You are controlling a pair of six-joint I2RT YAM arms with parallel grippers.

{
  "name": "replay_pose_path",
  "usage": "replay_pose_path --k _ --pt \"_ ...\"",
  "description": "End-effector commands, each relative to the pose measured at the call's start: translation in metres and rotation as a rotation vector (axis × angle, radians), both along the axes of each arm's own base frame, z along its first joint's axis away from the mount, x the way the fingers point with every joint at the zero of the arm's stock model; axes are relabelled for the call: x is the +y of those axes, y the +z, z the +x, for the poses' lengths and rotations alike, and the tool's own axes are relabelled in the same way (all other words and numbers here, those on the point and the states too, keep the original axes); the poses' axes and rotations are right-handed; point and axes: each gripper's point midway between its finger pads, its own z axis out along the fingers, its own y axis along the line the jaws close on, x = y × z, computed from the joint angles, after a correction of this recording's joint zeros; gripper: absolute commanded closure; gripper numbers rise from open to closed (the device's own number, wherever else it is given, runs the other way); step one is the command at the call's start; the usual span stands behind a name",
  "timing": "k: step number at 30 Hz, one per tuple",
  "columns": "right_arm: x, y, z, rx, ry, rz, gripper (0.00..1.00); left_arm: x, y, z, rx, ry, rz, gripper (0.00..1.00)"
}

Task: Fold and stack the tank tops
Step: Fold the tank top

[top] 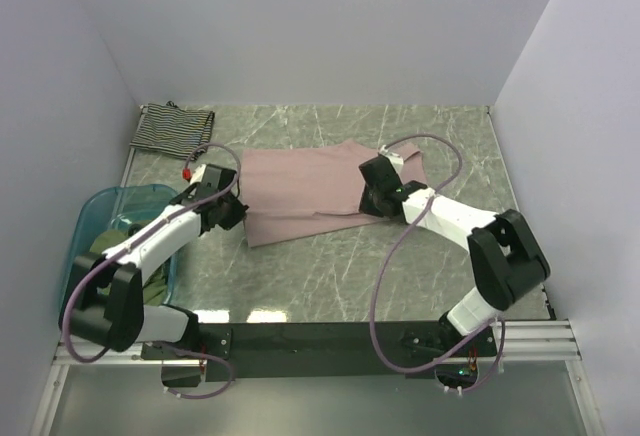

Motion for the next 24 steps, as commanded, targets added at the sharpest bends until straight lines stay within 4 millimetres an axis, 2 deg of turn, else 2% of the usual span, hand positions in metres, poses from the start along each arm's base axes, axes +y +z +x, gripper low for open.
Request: replay_pose_path --k 1,5,9,12,13,15,16,17,18,19,21,24 --pt "0.003 0.011 0.026 -0.034 0.006 -0.012 1.0 -0.004 0.011 0.03 -0.059 -0.019 -0.018 0.99" --pt "0.008 0.006 0.04 -0.014 0.018 -0.014 1.0 -0.006 -0.002 0.04 -0.03 -0.018 -0.036 0.99" --pt "0.008 0.0 0.045 0.005 0.018 -0.016 1.0 -0.006 -0.005 0.05 -0.03 -0.009 -0.048 0.99" --pt "0.008 0.002 0.046 0.002 0.02 -0.011 1.0 -0.005 -0.005 0.055 -0.032 -0.008 -0.062 0.99" --pt "0.007 0.004 0.047 -0.003 0.018 -0.011 0.9 -0.005 -0.003 0.058 -0.038 -0.008 -0.071 0.98" --pt "0.005 0.012 0.047 -0.021 0.016 -0.002 0.79 -0.004 0.003 0.062 -0.057 -0.004 -0.076 0.86" --pt "0.004 0.016 0.048 -0.032 0.013 0.0 0.7 -0.002 0.008 0.064 -0.071 0.0 -0.078 0.83" --pt "0.002 0.024 0.049 -0.045 0.009 0.003 0.66 -0.001 0.011 0.065 -0.081 0.002 -0.077 0.78" --pt "0.001 0.028 0.049 -0.053 0.006 0.004 0.61 -0.001 0.019 0.068 -0.099 0.002 -0.08 0.67" --pt "-0.001 0.034 0.051 -0.064 0.001 0.005 0.55 0.002 0.023 0.071 -0.107 0.003 -0.075 0.63" --pt "-0.01 0.044 0.052 -0.08 -0.019 -0.002 0.51 0.005 0.033 0.075 -0.118 0.006 -0.065 0.56" --pt "-0.025 0.059 0.05 -0.107 -0.053 -0.007 0.47 0.009 0.046 0.076 -0.135 0.001 -0.055 0.53"
